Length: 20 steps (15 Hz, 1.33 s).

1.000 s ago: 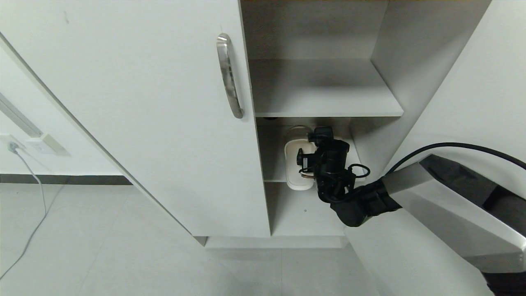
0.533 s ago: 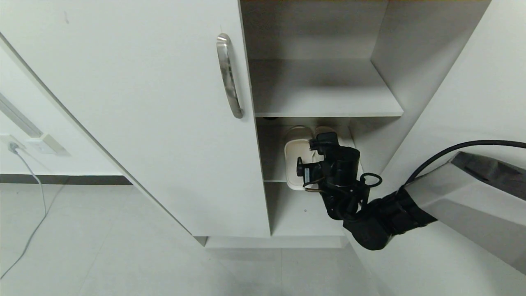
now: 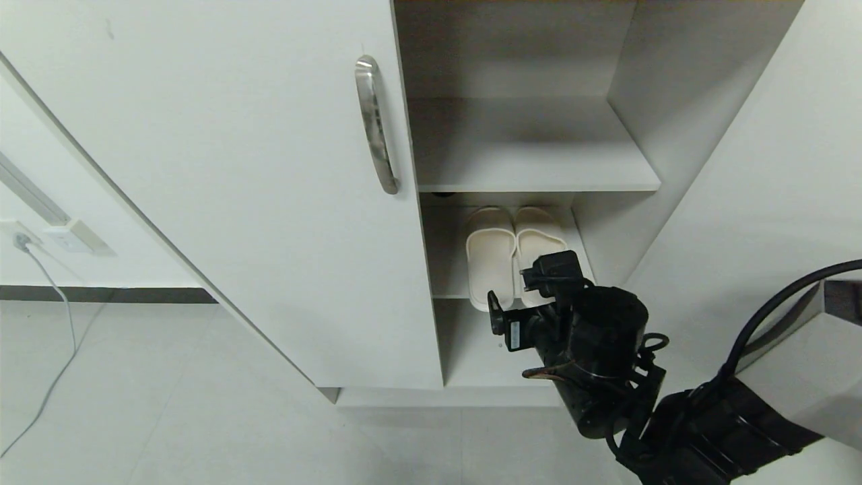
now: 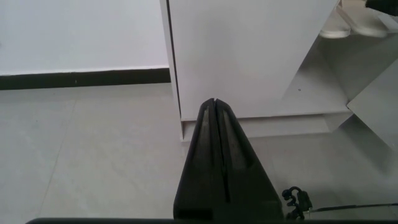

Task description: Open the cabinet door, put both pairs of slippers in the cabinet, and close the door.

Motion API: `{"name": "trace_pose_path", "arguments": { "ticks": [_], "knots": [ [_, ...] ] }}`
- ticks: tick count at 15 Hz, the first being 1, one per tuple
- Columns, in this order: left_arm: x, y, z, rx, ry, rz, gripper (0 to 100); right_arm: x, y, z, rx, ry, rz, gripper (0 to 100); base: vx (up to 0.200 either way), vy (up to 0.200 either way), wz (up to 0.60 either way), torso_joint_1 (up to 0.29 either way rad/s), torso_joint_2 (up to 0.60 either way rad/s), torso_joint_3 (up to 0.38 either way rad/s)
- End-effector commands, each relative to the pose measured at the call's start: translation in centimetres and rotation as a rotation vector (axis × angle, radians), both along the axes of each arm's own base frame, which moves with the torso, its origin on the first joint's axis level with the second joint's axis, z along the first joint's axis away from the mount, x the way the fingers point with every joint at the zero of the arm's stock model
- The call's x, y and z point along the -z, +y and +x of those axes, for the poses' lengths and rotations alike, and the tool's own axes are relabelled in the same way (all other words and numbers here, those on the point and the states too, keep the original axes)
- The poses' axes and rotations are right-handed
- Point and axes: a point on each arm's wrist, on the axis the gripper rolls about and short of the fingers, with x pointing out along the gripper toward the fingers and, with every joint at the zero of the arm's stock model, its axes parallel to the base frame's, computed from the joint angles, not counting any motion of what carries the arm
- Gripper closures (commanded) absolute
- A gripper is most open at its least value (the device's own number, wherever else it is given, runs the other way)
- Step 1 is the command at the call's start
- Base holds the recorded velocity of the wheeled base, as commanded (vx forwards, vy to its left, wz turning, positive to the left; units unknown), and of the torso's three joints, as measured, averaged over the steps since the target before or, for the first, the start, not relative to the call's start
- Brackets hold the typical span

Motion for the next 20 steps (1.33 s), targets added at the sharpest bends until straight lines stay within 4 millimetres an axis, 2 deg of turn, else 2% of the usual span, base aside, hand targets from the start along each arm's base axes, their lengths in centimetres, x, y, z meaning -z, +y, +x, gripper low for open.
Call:
{"name": "trace_pose_path", "arguments": {
  "ticks": [1, 7, 17, 20],
  "knots": [
    [0.00, 0.00, 0.01, 0.000, 0.001, 0.000, 100, 0.32, -0.46, -1.04, -0.019, 0.006, -0.006, 0, 0.000, 0.000, 0.00, 0.000, 0.00, 0.000],
    [0.00, 0.00, 0.01, 0.000, 0.001, 0.000, 100, 0.39, -0.62, -1.21, -0.027, 0.000, -0.002, 0, -0.200, 0.000, 0.00, 0.004, 0.00, 0.001],
    [0.00, 0.00, 0.01, 0.000, 0.001, -0.002, 100, 0.07, -0.50, -1.46, -0.033, -0.012, 0.007, 0, 0.000, 0.000, 0.00, 0.000, 0.00, 0.000],
    [0.00, 0.00, 0.01, 0.000, 0.001, -0.002, 100, 0.04, -0.45, -1.48, -0.034, -0.013, 0.006, 0, 0.000, 0.000, 0.00, 0.004, 0.00, 0.146]
  ]
}}
